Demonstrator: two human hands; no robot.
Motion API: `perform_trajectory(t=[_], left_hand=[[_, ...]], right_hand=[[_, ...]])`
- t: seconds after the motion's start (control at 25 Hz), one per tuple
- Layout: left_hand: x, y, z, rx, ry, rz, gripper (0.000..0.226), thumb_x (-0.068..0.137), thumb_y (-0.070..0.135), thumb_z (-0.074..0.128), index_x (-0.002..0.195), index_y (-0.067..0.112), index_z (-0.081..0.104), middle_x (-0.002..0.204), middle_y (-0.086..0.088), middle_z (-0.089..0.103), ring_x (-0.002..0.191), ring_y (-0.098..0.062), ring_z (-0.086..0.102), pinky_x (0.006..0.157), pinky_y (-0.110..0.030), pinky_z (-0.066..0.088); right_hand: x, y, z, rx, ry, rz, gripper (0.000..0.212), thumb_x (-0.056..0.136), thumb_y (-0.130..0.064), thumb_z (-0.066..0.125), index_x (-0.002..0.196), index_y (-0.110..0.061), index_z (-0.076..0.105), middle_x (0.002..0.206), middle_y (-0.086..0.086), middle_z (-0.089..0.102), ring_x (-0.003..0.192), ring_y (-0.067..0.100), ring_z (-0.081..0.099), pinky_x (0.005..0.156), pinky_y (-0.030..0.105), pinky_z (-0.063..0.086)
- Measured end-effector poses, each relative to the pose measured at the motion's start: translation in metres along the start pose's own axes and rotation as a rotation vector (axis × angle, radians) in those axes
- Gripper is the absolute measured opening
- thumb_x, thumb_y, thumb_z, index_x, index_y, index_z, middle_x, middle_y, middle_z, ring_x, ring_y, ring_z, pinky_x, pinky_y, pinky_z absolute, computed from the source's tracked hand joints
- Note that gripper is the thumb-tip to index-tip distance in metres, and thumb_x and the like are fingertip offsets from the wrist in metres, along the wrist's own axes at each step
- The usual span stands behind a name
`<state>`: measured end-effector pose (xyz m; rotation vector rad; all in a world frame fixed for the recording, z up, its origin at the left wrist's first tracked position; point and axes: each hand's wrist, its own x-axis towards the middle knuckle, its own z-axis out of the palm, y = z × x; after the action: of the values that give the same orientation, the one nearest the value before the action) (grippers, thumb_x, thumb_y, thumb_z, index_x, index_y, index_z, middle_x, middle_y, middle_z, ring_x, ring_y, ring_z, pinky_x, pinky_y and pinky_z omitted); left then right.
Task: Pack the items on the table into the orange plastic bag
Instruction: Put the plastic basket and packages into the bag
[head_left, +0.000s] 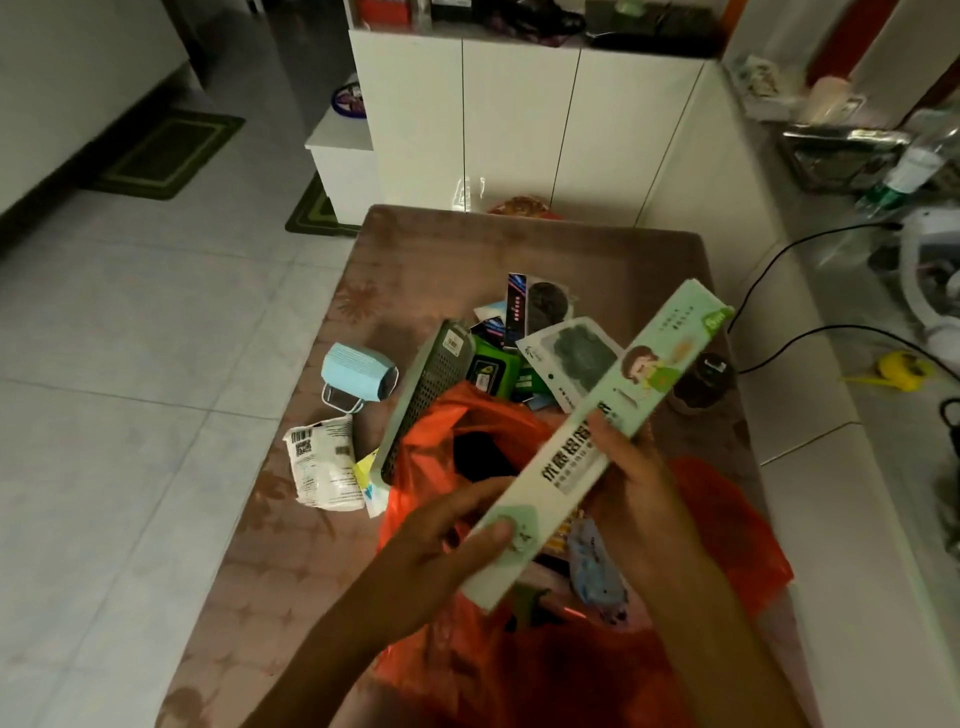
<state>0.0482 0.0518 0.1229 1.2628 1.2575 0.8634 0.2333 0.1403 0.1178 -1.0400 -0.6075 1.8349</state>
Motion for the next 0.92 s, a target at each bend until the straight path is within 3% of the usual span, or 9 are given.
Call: perform_trajectory(t=[0.12, 0.2, 0.32, 0.44, 0.52, 0.6, 0.68, 0.76, 0.92], left_hand=[[0.023, -0.015, 0.009, 0.492, 0.316, 0.023, 0.064, 0.072, 0.069, 0.056, 0.128, 0.039, 0.048, 0.136, 0.014, 0.045, 0.129, -0.012, 0.041, 0.102, -0.034, 0.037], [0.043, -0.031, 0.014, 0.861, 0.309, -0.084, 0.084, 0.069, 0.062, 0.064, 0.141, 0.03, 0.036, 0.143, 0.006, 0.042, 0.135, -0.018, 0.034, 0.112, -0.048, 0.026], [0.056, -0.044, 0.017, 0.911, 0.241, -0.006, 0.032, 0.07, 0.021, 0.071, 0.102, 0.023, 0.069, 0.098, 0.001, 0.073, 0.095, -0.021, 0.064, 0.089, -0.043, 0.046], [0.051, -0.047, -0.001, 0.717, 0.385, -0.056, 0.019, 0.068, 0.007, 0.064, 0.068, 0.026, 0.065, 0.07, 0.003, 0.071, 0.066, -0.018, 0.064, 0.055, -0.025, 0.041], [0.043, -0.046, -0.008, 0.742, 0.313, -0.074, 0.017, 0.073, 0.027, 0.066, 0.09, 0.028, 0.066, 0.093, 0.004, 0.072, 0.087, -0.02, 0.066, 0.067, -0.027, 0.047], [0.036, -0.049, -0.005, 1.023, 0.042, -0.208, 0.061, 0.073, 0.052, 0.064, 0.127, 0.026, 0.054, 0.127, 0.002, 0.061, 0.119, -0.024, 0.053, 0.097, -0.042, 0.04], [0.032, -0.06, 0.001, 1.261, -0.095, -0.293, 0.058, 0.079, 0.046, 0.063, 0.133, 0.028, 0.05, 0.132, 0.001, 0.058, 0.125, -0.024, 0.049, 0.102, -0.043, 0.033], [0.027, -0.06, -0.006, 1.105, 0.039, -0.264, 0.035, 0.083, 0.033, 0.054, 0.116, 0.03, 0.065, 0.111, 0.002, 0.07, 0.101, -0.017, 0.064, 0.087, -0.033, 0.044], [0.016, -0.035, -0.043, -0.015, 0.597, -0.305, 0.026, 0.081, -0.001, 0.052, 0.069, 0.011, 0.072, 0.052, 0.005, 0.064, 0.05, -0.006, 0.057, 0.057, -0.026, 0.042]], right_hand=[[-0.006, -0.02, -0.034, 0.002, 0.092, -0.105, 0.042, 0.065, -0.021, 0.08, 0.104, -0.016, 0.067, 0.092, 0.006, 0.07, 0.084, 0.022, 0.068, 0.07, 0.037, 0.06], [-0.011, -0.037, -0.05, -0.075, 0.152, -0.215, 0.052, 0.066, -0.012, 0.072, 0.116, -0.018, 0.062, 0.101, 0.005, 0.07, 0.093, 0.02, 0.068, 0.073, 0.033, 0.06], [-0.015, -0.047, -0.059, -0.241, 0.123, -0.34, 0.081, 0.051, -0.028, 0.088, 0.126, -0.022, 0.058, 0.113, 0.003, 0.071, 0.105, 0.017, 0.068, 0.078, 0.031, 0.059], [-0.017, -0.04, -0.051, -0.464, 0.063, -0.257, 0.05, 0.06, -0.014, 0.083, 0.1, -0.037, 0.065, 0.095, -0.011, 0.076, 0.092, 0.009, 0.071, 0.074, 0.032, 0.059], [-0.016, -0.027, -0.045, -0.639, -0.018, -0.14, 0.053, 0.071, -0.001, 0.075, 0.103, -0.04, 0.06, 0.096, -0.016, 0.075, 0.09, 0.006, 0.071, 0.074, 0.034, 0.059], [-0.013, -0.013, -0.04, -0.727, -0.109, -0.025, 0.054, 0.076, -0.004, 0.074, 0.108, -0.043, 0.057, 0.1, -0.018, 0.074, 0.095, 0.008, 0.071, 0.072, 0.03, 0.061], [-0.013, -0.006, -0.036, -0.767, -0.168, 0.027, 0.056, 0.081, -0.003, 0.07, 0.108, -0.049, 0.053, 0.097, -0.022, 0.073, 0.093, 0.004, 0.07, 0.063, 0.023, 0.058], [-0.015, -0.009, -0.034, -0.808, -0.193, -0.009, 0.065, 0.083, 0.0, 0.065, 0.105, -0.058, 0.048, 0.095, -0.026, 0.071, 0.088, -0.002, 0.069, 0.058, 0.019, 0.054], [-0.012, 0.005, -0.04, -1.076, -0.221, -0.113, 0.066, 0.077, -0.006, 0.066, 0.112, -0.059, 0.049, 0.105, -0.025, 0.065, 0.093, 0.003, 0.066, 0.064, 0.022, 0.056]])
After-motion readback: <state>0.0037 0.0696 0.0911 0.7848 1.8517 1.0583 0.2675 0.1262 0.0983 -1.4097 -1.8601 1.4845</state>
